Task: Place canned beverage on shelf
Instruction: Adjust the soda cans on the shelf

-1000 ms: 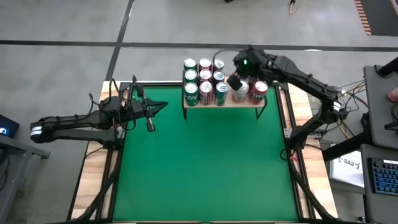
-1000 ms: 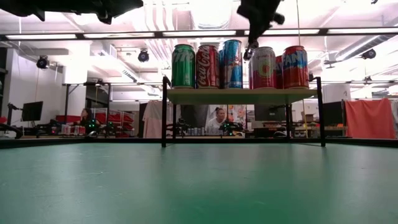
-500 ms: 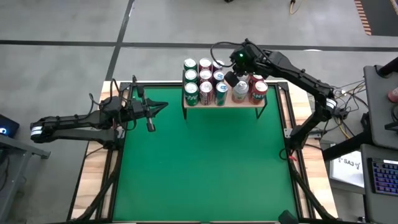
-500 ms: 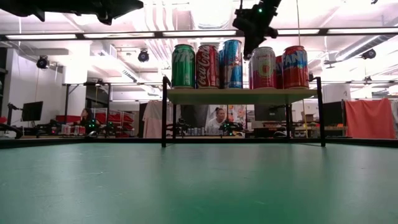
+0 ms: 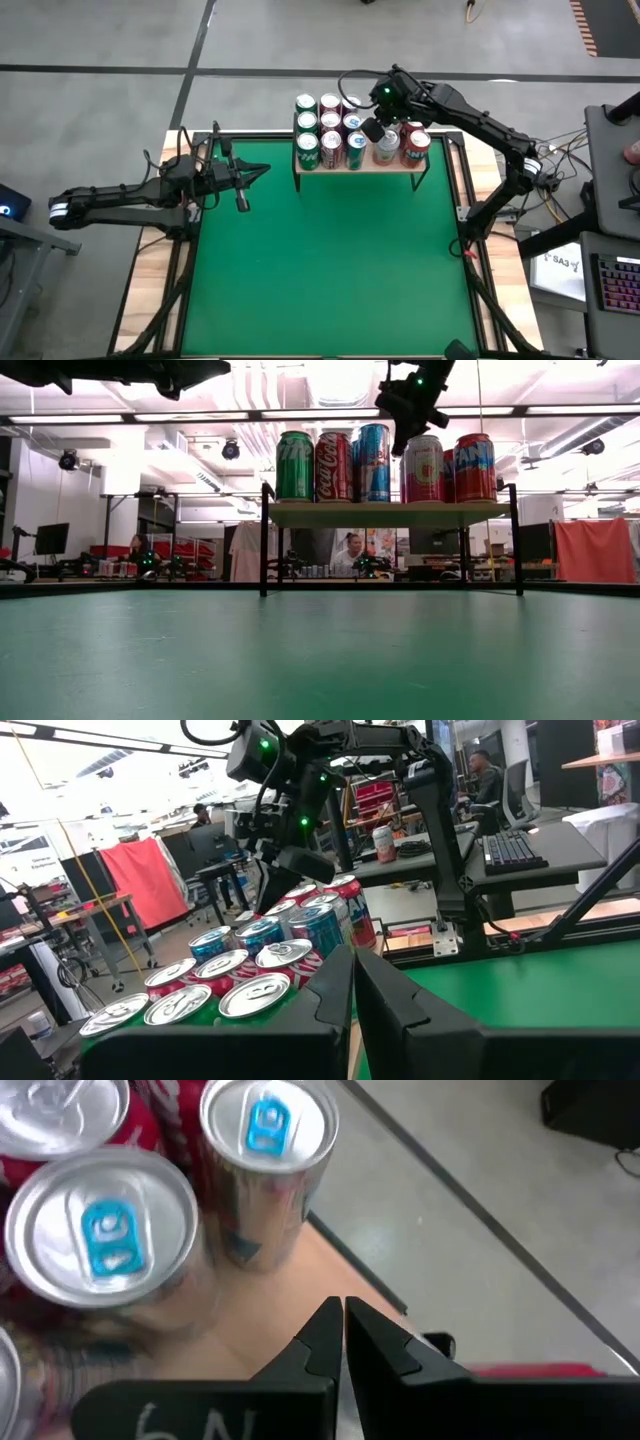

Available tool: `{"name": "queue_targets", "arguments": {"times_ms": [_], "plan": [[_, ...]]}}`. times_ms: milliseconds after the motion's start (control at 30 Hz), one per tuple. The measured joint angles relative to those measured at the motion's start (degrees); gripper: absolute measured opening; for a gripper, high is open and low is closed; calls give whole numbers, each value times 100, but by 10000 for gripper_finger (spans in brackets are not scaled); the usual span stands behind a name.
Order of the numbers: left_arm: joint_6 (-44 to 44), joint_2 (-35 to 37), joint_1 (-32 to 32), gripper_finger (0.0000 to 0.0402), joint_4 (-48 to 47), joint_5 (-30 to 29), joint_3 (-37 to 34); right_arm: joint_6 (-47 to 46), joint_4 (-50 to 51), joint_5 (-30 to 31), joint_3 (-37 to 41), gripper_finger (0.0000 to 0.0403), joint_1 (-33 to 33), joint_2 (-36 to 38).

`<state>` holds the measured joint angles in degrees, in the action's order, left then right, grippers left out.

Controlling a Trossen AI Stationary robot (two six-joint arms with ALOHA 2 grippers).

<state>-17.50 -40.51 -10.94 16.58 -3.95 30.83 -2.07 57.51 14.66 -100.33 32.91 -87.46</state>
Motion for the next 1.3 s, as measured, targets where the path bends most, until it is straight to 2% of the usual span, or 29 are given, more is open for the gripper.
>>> {"name": "queue_targets", "arguments": {"times_ms": [700, 900, 1300], "plan": [[0, 0, -1, 0, 6, 0, 0, -118, 384, -313, 0, 9, -168, 24], [0, 0, 0, 0, 4, 0, 0, -423, 852, -315, -247, 9, -431, 143], [0, 0, 0, 0, 4, 0, 0, -841, 1308, -265, -238, 9, -960, 136]]}}
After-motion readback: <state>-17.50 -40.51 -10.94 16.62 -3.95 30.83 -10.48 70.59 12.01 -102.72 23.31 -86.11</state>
